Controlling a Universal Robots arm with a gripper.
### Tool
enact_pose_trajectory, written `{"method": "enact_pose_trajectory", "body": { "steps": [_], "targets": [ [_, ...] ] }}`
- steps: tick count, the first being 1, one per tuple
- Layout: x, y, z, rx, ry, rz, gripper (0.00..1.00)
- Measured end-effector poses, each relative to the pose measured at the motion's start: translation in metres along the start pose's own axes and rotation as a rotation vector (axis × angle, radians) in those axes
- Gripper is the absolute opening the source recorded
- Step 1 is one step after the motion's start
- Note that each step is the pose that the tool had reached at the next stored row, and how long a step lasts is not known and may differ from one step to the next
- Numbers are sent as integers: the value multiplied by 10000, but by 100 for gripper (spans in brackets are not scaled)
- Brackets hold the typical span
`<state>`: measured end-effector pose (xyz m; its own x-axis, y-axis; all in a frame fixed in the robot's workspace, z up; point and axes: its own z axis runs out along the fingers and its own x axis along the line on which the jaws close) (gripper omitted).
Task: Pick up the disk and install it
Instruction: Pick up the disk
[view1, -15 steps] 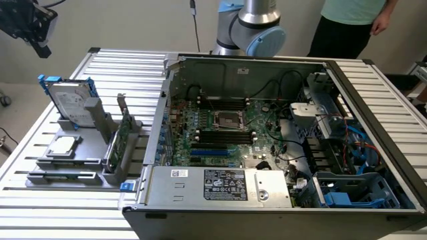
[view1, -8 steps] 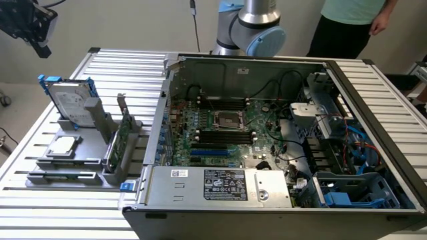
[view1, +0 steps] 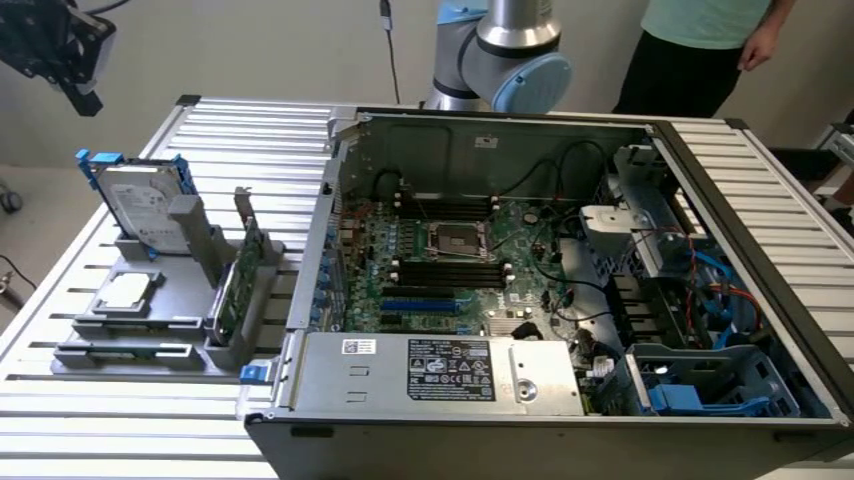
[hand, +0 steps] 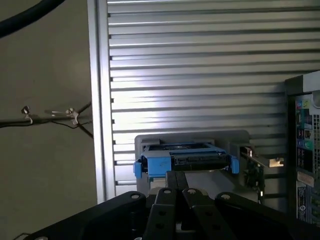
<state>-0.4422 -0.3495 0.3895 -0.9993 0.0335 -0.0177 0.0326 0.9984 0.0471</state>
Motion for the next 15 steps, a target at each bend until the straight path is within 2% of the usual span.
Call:
{"method": "enact_pose_trajectory", "body": {
  "steps": [15],
  "targets": [
    [0,0,0,211,88,-1730,11]
  ]
}}
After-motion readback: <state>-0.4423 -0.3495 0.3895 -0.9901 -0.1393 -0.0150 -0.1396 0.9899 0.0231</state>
